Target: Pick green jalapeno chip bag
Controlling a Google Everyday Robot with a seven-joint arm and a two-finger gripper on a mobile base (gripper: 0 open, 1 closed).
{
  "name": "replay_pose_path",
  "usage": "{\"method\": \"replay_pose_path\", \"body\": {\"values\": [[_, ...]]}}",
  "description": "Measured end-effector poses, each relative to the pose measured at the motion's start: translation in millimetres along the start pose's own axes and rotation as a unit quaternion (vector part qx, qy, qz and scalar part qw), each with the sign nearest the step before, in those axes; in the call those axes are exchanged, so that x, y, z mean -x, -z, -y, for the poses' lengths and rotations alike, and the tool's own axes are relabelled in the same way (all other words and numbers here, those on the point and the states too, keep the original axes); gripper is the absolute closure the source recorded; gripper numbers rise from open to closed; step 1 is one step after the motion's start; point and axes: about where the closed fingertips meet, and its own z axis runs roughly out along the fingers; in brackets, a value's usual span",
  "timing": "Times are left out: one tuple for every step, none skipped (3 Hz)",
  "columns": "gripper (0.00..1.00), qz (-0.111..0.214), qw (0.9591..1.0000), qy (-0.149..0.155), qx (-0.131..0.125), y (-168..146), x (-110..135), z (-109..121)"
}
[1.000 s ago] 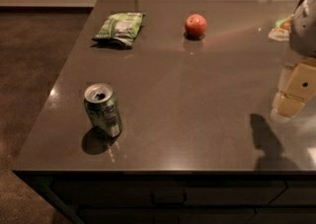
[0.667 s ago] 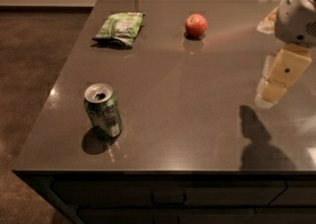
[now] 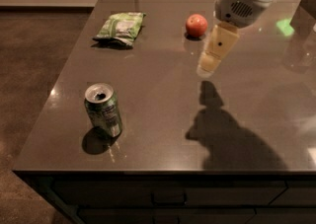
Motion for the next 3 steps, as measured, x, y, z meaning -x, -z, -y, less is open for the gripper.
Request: {"method": "replay_pose_path", "body": {"values": [[0.00, 0.009, 0.9993, -0.032, -0.015, -30, 43, 26], [0.00, 0.017, 0.9978, -0.062, -0.013, -59, 81, 43], [0.00, 0.024, 0.9950, -0.097, -0.010, -87, 115, 59]]}}
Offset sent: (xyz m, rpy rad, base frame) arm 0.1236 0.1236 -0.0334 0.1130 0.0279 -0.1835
